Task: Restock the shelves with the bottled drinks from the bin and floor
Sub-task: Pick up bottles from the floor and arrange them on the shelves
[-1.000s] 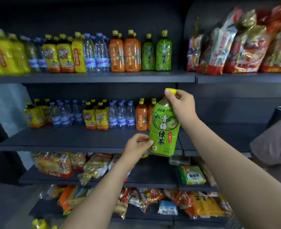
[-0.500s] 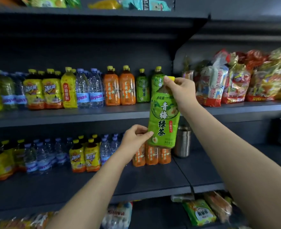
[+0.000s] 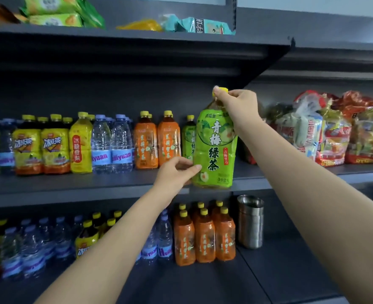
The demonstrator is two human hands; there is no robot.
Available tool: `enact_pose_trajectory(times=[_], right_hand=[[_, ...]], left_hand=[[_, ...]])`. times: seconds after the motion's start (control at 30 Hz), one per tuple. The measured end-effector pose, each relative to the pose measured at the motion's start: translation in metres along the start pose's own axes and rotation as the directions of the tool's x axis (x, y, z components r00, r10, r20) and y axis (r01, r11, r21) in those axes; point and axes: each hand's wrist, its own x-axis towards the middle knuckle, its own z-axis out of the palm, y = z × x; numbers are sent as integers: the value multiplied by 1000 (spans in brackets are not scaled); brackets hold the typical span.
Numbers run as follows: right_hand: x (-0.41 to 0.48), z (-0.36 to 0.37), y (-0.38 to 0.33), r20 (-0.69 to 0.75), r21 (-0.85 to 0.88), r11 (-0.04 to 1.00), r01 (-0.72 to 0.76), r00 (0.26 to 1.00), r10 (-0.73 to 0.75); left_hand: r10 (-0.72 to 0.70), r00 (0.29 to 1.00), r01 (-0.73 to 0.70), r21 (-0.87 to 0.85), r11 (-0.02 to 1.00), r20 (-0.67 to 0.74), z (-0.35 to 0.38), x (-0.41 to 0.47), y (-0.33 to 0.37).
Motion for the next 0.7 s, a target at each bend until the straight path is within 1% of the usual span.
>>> enact_pose_trajectory(times=[0.07,0.17,0.4,0.53,0.7], right_hand=[[23,8,13,6,21,1000,22,1000,-22],[55,23,35,43,40,999,16,999,-18],[113,60,96,136,85,996,-9,991,-2],[133,77,119,152,78,997,-11,988,-1],[149,95,144,138,77,995,-70,989,59]], left_hand=[[-2,1000,2,-10,1000,-19,3,21,-3],[-32,999,31,-32,999,-39,10,52,-10],[-77,996,79,33,996,-36,18,120,-35],[-79,996,83,172,982,-26,18,152,-45],[-76,996,86,316,945,-43,14,187,-62]])
